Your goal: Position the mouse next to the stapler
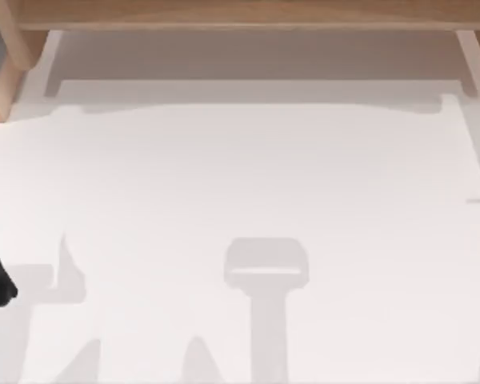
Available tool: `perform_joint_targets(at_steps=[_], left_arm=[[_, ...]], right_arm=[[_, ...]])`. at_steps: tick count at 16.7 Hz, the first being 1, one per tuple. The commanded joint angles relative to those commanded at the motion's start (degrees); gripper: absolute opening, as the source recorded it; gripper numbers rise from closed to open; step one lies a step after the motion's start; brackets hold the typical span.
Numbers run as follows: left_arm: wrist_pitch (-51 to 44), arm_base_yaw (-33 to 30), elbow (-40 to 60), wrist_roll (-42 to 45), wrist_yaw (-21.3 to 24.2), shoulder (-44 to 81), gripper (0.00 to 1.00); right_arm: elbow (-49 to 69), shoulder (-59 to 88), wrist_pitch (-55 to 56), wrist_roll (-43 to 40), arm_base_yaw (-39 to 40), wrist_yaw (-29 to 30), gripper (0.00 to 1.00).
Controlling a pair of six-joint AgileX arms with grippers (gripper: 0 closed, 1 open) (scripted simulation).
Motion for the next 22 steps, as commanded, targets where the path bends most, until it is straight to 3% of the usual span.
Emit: perform_joint_targets(at_steps=[15,22], left_arm=[[0.0,0.0,0.0,0.0,0.0,0.0,1.00],[0.0,0.0,0.0,0.0,0.0,0.0,1.00]], right_arm=[[-2.3,2.5,1.6,0.2,0.1,0.3,0.00],[-2.3,2.5,1.6,0.2,0.1,0.3,0.53]])
